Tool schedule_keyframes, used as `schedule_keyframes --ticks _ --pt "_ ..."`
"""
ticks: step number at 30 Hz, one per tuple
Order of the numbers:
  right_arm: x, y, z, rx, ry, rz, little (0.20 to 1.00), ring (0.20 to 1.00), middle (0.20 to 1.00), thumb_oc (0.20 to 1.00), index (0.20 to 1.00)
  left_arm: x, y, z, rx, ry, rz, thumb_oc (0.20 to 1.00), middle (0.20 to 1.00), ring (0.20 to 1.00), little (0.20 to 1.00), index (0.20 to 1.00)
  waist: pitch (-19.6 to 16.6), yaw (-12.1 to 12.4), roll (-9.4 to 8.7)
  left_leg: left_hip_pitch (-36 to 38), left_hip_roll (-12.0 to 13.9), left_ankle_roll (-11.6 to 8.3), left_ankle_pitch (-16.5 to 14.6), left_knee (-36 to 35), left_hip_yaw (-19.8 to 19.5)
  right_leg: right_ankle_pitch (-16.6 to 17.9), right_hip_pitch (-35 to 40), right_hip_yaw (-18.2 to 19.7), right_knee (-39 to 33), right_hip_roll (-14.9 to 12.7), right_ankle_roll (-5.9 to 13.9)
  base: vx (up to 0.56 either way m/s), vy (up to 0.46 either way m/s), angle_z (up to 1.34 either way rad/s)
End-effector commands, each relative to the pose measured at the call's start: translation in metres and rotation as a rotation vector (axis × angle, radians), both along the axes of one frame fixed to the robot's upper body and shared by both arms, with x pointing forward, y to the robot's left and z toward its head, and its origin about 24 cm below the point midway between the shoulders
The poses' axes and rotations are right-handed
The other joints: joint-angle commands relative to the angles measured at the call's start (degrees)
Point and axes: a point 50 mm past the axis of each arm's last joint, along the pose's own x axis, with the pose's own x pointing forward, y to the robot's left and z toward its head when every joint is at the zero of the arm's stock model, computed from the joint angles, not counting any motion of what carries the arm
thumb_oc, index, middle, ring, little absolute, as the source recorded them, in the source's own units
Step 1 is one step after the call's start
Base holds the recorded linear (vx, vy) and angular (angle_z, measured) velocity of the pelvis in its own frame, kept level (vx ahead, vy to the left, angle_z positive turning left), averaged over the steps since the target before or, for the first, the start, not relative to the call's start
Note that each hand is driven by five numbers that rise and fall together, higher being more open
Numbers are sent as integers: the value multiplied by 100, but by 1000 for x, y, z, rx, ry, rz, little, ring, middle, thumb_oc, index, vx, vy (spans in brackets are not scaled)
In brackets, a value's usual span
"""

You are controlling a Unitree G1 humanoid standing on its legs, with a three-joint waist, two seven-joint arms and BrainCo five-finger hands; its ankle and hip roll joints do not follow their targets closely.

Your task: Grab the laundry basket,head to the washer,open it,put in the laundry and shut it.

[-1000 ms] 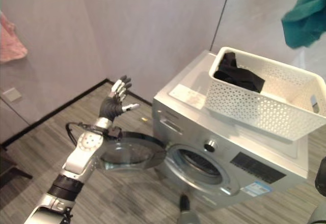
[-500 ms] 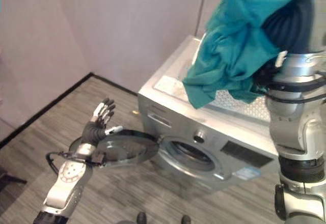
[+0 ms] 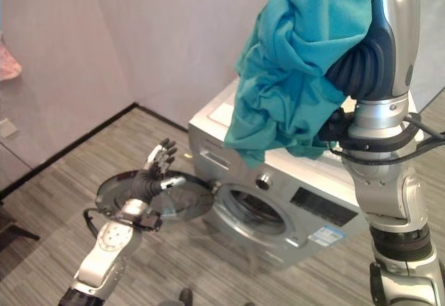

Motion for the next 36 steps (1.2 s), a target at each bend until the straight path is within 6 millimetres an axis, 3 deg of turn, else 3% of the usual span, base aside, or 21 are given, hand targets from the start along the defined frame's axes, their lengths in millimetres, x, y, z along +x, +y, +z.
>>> schedule_keyframes --ticks 1,4,12,15,17,18,20,25,36 --pt "-11 -2 19 46 -92 49 200 200 200 200 200 8 3 28 39 -152 -9 1000 1000 1000 1000 1000 -147 -27 -71 -341 92 45 -141 184 200 -1232 436 -57 738 110 -174 -109 -81 14" --pt "-13 -5 13 18 -46 60 200 200 200 200 200 7 9 21 89 -129 8 1000 1000 1000 1000 1000 -93 -60 -58 -391 203 -47 -26 246 147 -1314 450 -119 767 222 -278 -119 -94 8" --pt "-17 -13 -12 -18 144 127 200 200 200 200 200 -9 31 -30 149 77 83 1000 1000 1000 1000 1000 -39 -139 79 -359 422 -199 253 190 116 -1347 493 -175 755 396 -398 -97 -57 9" --pt "-18 -16 -31 -9 266 169 200 200 200 200 200 -14 35 -41 191 113 106 1000 1000 1000 1000 1000 0 -175 122 -365 477 -238 326 200 92 -1396 508 -187 796 442 -450 -74 -38 -1" --pt "-16 -19 -55 20 417 215 200 200 200 200 200 -18 32 -49 208 137 98 1000 1000 1000 1000 1000 34 -213 145 -369 516 -266 363 227 63 -1439 518 -215 858 473 -493 -59 -48 3" --pt "-17 -19 -55 20 419 216 200 200 200 200 200 -18 32 -49 208 138 97 1000 1000 1000 1000 1000 26 -214 145 -367 516 -267 364 227 58 -1443 520 -220 862 474 -495 0 0 0" --pt "-16 -17 -74 45 538 266 200 200 200 200 200 -22 26 -54 172 164 66 1000 1000 1000 1000 1000 65 -249 180 -377 533 -279 413 238 38 -1484 519 -258 905 490 -528 -34 -20 0" --pt "-14 -10 -95 91 662 351 200 200 200 200 200 -20 13 -55 136 172 -3 1000 1000 1000 1000 1000 58 -345 258 -359 545 -299 496 122 23 -1487 509 -276 917 511 -543 -7 -2 1" --pt "-10 11 -107 115 737 488 200 200 200 200 200 -5 -36 -52 126 152 -194 1000 1000 1000 1000 1000 79 -553 345 -372 550 -354 536 -10 118 -1421 514 -327 795 489 -501 7 6 7"
